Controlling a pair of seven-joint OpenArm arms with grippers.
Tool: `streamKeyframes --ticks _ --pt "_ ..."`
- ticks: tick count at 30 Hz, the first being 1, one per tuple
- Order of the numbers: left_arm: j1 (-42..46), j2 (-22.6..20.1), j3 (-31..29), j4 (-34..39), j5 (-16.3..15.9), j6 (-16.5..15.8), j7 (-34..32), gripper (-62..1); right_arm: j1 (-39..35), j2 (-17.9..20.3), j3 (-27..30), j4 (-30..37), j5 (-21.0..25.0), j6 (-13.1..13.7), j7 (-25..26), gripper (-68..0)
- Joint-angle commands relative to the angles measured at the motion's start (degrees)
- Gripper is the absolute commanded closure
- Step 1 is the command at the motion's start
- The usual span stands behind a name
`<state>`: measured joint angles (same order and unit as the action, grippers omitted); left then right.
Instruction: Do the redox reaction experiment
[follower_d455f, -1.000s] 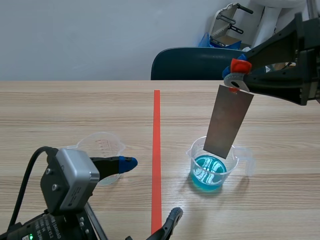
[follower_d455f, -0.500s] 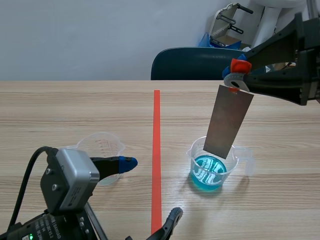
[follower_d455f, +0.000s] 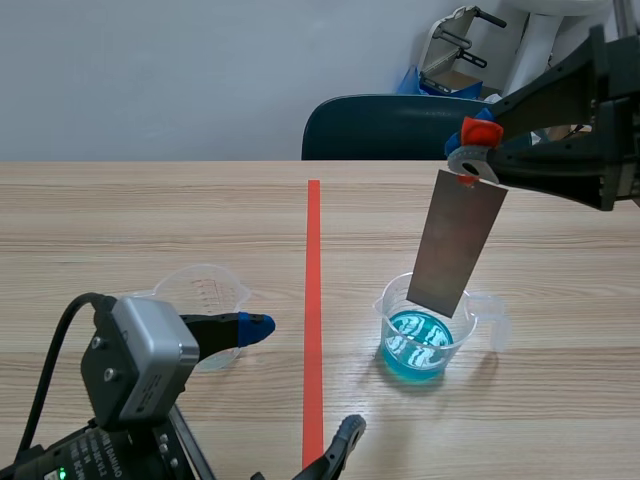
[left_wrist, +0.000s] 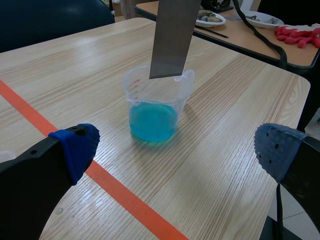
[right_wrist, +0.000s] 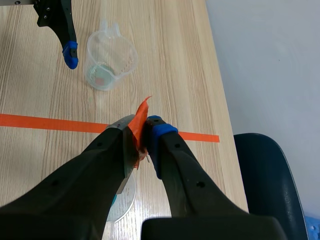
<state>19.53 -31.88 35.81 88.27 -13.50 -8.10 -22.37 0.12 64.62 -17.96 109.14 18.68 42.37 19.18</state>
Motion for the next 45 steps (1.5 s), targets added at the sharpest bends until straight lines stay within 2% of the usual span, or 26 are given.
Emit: streamKeyframes --ticks 1,15,16,19,23,27,37,45 --pt "0.44 0.42 -0.07 0.39 -0.37 -0.13 -0.55 -62.3 0.66 0.92 1.2 0.48 0.87 0.35 0.59 -0.8" --pt "-0.83 0.59 0.24 0.2 -0.39 -0.22 0.24 -62.3 0.66 0.92 1.2 0.48 0.87 0.35 0.57 -0.8" --pt "-1.53 0.59 0.28 0.2 -0.39 -0.22 1.14 -59.5 0.66 0.92 1.2 0.48 0.87 0.35 0.57 -0.8" --pt "-3.65 0.57 0.63 0.17 -0.44 -0.2 4.44 -42.8 0.66 0.92 1.2 0.48 0.87 0.35 0.57 -0.8" --pt "-7.37 0.61 2.49 0.17 -0.44 -0.2 5.33 -26.4 0.66 0.92 1.2 0.48 0.87 0.35 0.57 -0.8" --pt "-11.98 1.77 5.4 -0.48 -0.42 -0.17 8.87 -2.5 0.66 0.92 1.2 0.48 0.87 0.35 0.42 -0.8" --pt "-23.54 11.06 10.95 -14.75 -0.9 -0.13 8.5 -2.3 0.66 0.92 1.2 0.48 0.87 0.35 0.37 -0.8" --pt "-27.8 16.81 11.43 -23.26 -1.03 -0.04 6.73 -2.3 0.66 0.92 1.2 0.48 0.87 0.35 0.35 -0.8"
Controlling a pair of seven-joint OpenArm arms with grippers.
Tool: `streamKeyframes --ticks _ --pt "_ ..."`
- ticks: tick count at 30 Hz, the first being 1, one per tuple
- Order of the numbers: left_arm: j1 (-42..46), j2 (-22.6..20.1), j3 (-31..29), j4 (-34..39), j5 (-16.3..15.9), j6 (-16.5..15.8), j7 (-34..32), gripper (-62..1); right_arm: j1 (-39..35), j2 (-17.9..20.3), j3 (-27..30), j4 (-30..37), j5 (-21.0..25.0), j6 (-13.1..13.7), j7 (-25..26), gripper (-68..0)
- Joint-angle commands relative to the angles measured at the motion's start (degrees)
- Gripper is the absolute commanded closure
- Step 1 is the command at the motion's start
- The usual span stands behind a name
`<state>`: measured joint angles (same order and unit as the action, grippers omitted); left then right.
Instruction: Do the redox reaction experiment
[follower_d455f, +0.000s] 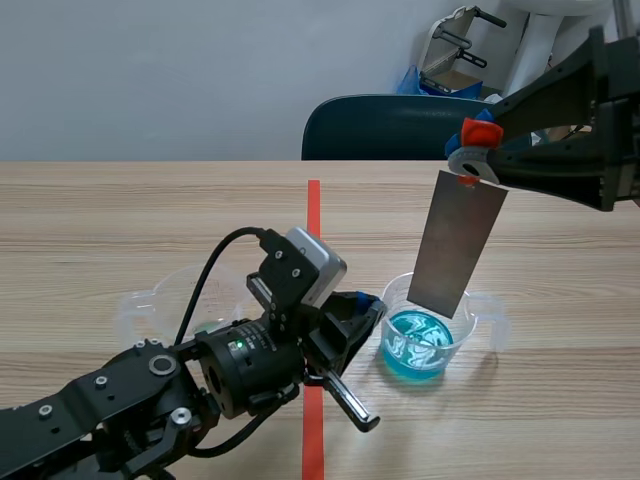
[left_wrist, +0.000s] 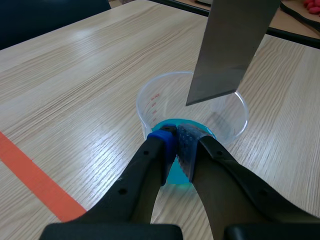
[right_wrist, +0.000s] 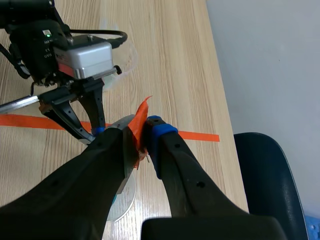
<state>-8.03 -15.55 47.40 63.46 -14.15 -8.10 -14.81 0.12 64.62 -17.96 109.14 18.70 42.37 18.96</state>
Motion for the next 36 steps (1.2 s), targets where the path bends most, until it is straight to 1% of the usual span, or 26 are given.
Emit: streamKeyframes --ticks 1,4,8,23,30,36 --pt "-0.59 1.01 -0.15 0.9 -0.37 0.02 -0.85 -2.3 0.66 0.92 1.2 0.48 0.85 0.35 0.46 -0.8" --pt "-1.4 2.43 -0.15 -0.61 -0.37 0.07 -0.96 -2.3 0.66 0.92 1.2 0.48 0.85 0.35 0.42 -0.8" --pt "-1.66 3.02 -0.15 -0.94 -0.37 0.09 -1.25 -2.3 0.66 0.92 1.2 0.48 0.85 0.35 0.42 -0.8" --pt "-1.16 2.8 -0.17 -0.92 -0.35 0.26 -2.16 -2.3 0.66 0.92 1.2 0.48 0.85 0.35 0.42 -0.8" --pt "0.2 0.66 -0.55 0.04 -0.39 0.52 -2.08 -2.3 0.66 0.92 1.2 0.48 0.85 0.35 0.42 -0.8" --pt "4.02 -3.34 -2.47 5.73 -0.37 1.07 -2.1 -2.4 0.66 0.92 1.2 0.48 0.85 0.35 0.39 -0.8"
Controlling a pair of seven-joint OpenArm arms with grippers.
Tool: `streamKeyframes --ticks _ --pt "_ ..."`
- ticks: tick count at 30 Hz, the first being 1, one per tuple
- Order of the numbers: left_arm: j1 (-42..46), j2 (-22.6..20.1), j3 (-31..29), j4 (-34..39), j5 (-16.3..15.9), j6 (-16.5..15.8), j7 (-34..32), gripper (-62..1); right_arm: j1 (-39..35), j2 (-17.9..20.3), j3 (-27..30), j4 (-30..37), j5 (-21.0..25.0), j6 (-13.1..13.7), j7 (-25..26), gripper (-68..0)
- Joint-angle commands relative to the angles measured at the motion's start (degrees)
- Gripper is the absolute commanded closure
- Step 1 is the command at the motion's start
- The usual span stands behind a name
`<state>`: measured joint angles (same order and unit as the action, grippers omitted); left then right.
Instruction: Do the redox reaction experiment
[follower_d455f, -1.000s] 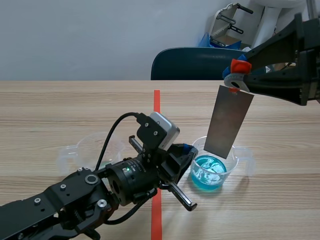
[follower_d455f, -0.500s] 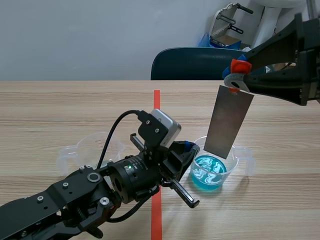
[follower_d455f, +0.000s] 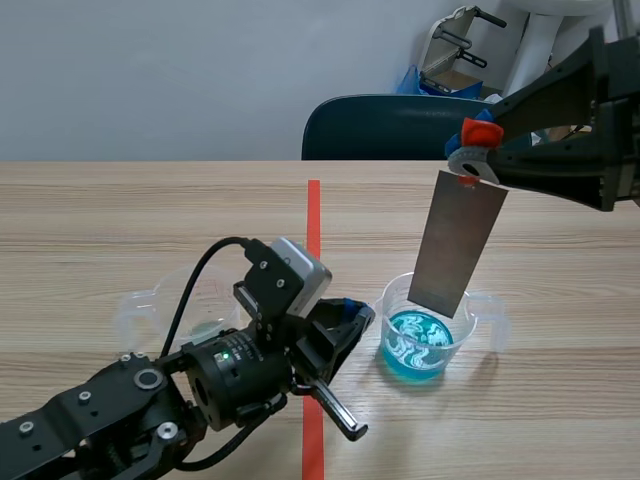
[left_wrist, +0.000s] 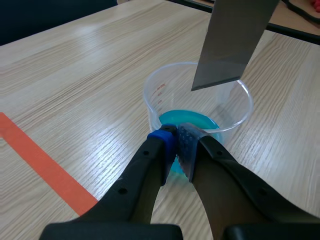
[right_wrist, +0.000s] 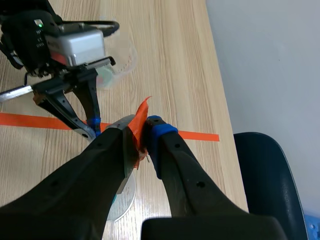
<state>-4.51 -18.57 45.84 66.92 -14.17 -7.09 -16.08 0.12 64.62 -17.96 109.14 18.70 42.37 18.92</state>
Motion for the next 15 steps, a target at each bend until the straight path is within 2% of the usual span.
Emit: streamKeyframes --ticks 1,10,15 --pt "1.53 -1.14 -1.66 3.54 -0.35 0.09 -0.83 -2.6 0.66 0.92 1.2 0.48 0.85 0.35 0.44 -0.8" --pt "14.53 -10.14 -9.97 15.23 -0.35 0.07 -0.92 -2.6 0.66 0.92 1.2 0.48 0.85 0.35 0.44 -0.8" --pt "21.14 -15.32 -12.07 19.52 -0.33 0.09 -4.04 -2.6 0.66 0.92 1.2 0.48 0.85 0.35 0.46 -0.8"
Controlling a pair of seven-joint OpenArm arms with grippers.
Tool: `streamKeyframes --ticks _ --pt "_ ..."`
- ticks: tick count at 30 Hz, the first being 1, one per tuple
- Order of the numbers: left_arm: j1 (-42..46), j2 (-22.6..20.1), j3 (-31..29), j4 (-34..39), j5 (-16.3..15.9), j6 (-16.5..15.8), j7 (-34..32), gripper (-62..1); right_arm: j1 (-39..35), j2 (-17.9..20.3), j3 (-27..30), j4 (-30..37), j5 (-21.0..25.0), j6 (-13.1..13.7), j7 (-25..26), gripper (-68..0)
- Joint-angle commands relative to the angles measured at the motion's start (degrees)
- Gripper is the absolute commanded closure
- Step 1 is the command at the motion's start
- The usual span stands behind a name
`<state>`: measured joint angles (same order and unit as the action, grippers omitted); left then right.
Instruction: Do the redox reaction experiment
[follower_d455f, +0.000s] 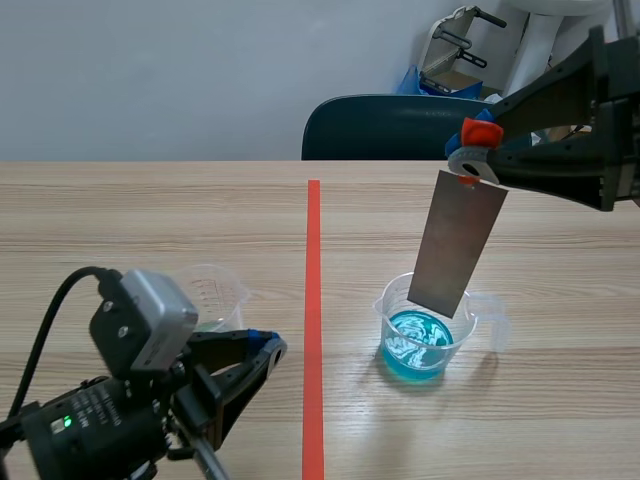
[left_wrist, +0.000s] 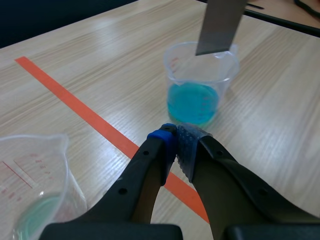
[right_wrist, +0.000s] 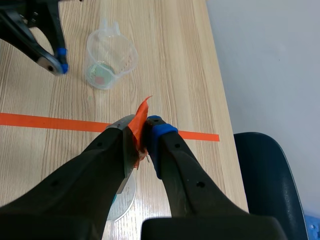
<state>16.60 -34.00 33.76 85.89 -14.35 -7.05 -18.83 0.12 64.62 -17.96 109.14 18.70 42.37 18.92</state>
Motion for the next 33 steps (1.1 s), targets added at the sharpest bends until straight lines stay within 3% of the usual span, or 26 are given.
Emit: streamKeyframes --ticks 1,4,10,16,33 --pt "1.01 -0.52 -0.22 0.92 -0.15 0.04 -2.08 -2.6 0.66 0.92 1.2 0.48 0.85 0.35 0.44 -0.8" --pt "3.26 -1.62 -0.59 1.46 -0.15 0.02 -3.23 -8.8 0.66 0.92 1.2 0.48 0.85 0.35 0.44 -0.8" --pt "5.53 -2.08 -0.63 1.44 -0.15 0.07 -5.11 -44.7 0.66 0.92 1.2 0.48 0.85 0.35 0.44 -0.8" --pt "6.12 -2.08 -0.63 1.44 0.39 0.04 -5.18 -61.0 0.66 0.92 1.2 0.48 0.85 0.35 0.44 -0.8" --pt "6.25 -2.08 -0.63 1.44 0.48 0.07 -5.44 -62.3 0.66 0.92 1.2 0.48 0.85 0.35 0.44 -0.8"
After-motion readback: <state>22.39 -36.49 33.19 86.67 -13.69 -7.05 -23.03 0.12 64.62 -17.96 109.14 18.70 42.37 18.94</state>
